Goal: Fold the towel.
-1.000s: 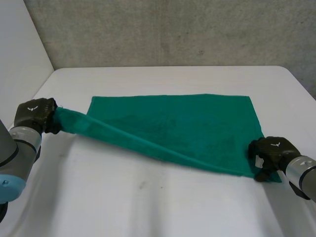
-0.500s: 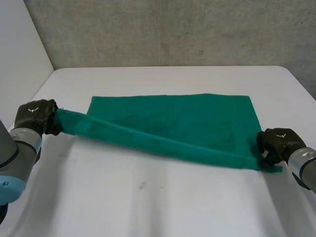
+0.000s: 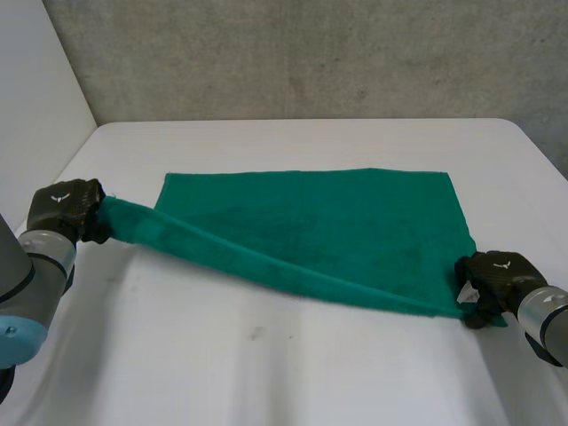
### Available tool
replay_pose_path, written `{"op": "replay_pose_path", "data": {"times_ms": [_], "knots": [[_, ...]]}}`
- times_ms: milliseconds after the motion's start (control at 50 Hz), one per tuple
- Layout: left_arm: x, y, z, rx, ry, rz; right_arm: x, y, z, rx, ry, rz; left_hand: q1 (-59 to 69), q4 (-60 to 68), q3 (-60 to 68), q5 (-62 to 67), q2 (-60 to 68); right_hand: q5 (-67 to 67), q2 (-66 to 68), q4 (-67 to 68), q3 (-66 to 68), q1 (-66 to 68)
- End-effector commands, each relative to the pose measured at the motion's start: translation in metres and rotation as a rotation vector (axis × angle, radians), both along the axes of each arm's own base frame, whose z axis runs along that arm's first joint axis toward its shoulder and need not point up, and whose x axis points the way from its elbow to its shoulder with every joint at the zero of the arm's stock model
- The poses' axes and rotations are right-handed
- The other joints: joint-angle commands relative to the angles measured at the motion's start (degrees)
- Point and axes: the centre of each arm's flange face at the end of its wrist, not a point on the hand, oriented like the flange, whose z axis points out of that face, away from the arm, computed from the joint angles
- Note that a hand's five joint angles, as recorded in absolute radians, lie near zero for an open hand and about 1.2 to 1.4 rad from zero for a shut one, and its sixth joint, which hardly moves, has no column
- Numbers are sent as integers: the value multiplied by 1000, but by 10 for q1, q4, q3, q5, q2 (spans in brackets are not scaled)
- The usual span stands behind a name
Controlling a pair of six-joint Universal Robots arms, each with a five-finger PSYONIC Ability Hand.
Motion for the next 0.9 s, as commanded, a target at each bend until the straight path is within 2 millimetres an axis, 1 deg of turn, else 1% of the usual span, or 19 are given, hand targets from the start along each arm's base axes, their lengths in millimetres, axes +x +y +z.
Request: {"op": "replay_pose_path", "data": {"times_ms": [20,140,260,340,420,520,700,720,740,760,900], "knots": [[0,0,0,1,0,0,0,-6,3,-27,4,-1,138,115,116,155,112,87,89,95,96,155],[0,1,-1,3,0,0,0,-16,8,-68,7,-5,138,115,116,155,112,140,141,147,148,207],[0,1,-1,3,0,0,1,-19,10,-93,7,-6,138,115,116,155,112,193,195,201,202,261],[0,1,-1,4,0,0,1,-17,9,-85,6,-3,138,115,116,155,112,185,187,193,194,253],[0,1,-1,6,-1,0,3,-12,5,-62,2,7,138,115,116,155,112,141,143,149,150,209],[0,1,-2,7,-1,0,3,-5,1,-36,0,9,138,115,116,155,112,131,133,139,140,199],[1,1,-2,7,-1,0,0,-3,-3,-25,2,1,138,115,116,155,112,172,173,179,180,239],[1,1,-2,7,-1,0,0,-4,-2,-29,3,-2,138,115,116,155,112,213,215,221,222,281],[1,1,-2,7,-1,2,0,-5,-1,-33,4,-3,138,115,116,155,112,322,324,330,330,390],[1,1,-2,7,-1,2,-1,-5,-1,-36,6,-7,138,115,116,155,112,401,403,409,410,469],[1,2,-1,10,-1,0,-2,-7,3,-53,8,-13,138,115,116,155,112,410,412,418,418,478]]}}
